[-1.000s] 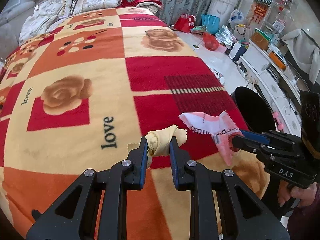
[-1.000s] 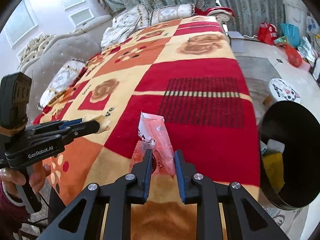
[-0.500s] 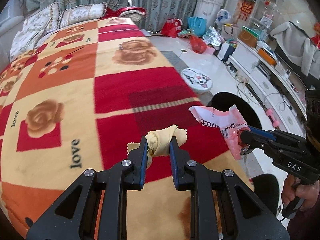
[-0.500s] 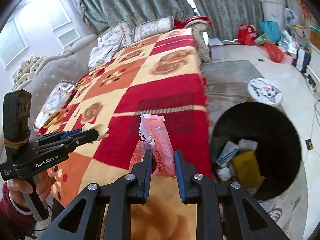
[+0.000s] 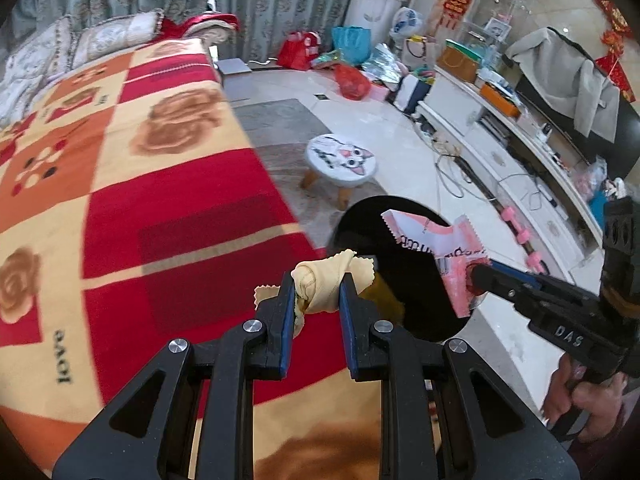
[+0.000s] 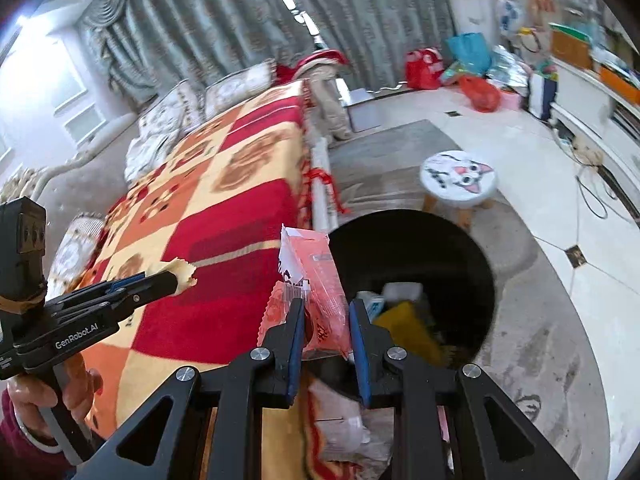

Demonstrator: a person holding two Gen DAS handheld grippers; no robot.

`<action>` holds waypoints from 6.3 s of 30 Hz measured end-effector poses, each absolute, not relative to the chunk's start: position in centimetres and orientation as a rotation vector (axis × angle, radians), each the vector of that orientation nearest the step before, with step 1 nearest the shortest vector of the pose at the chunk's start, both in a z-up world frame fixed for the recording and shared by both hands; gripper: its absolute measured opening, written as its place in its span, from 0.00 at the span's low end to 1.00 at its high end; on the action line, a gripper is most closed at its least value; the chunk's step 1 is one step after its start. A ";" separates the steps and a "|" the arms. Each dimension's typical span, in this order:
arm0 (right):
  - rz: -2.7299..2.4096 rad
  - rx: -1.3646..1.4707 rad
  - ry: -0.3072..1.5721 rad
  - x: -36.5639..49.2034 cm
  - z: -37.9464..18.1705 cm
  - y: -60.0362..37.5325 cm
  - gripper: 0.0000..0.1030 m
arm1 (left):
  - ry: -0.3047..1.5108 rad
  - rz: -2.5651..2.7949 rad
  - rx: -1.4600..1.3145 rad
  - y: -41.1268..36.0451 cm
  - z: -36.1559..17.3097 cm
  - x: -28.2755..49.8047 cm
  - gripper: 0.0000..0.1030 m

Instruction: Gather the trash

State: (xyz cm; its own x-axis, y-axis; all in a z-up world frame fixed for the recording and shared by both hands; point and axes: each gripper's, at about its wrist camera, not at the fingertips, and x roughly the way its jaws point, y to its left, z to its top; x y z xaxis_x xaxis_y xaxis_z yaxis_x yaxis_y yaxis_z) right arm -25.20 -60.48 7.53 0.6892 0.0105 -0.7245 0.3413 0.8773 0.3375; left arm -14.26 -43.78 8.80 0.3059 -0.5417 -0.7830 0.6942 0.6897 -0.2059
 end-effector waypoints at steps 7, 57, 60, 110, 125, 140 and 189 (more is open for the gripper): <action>-0.274 0.521 0.813 -25.5 6.0 -63.6 0.21 | 1.004 -0.889 0.148 -48.1 8.1 -14.2 0.18; -0.408 0.248 0.607 -28.6 13.7 -54.4 0.73 | 0.647 -0.677 0.134 -39.7 15.3 -19.5 0.55; -0.404 0.245 0.591 -28.9 14.3 -53.9 0.73 | 0.619 -0.669 0.143 -39.3 15.7 -19.9 0.55; -0.424 0.233 0.583 -29.0 15.0 -53.5 0.77 | 0.597 -0.658 0.145 -38.9 15.7 -20.4 0.55; -0.423 0.237 0.586 -28.9 15.1 -53.6 0.78 | 0.602 -0.658 0.147 -39.2 15.4 -20.5 0.55; -0.424 0.242 0.597 -29.0 14.5 -53.8 0.78 | 0.609 -0.659 0.145 -39.2 15.1 -20.6 0.55; -0.435 0.256 0.634 -28.7 13.5 -54.4 0.79 | 0.616 -0.669 0.162 -39.5 13.8 -21.1 0.55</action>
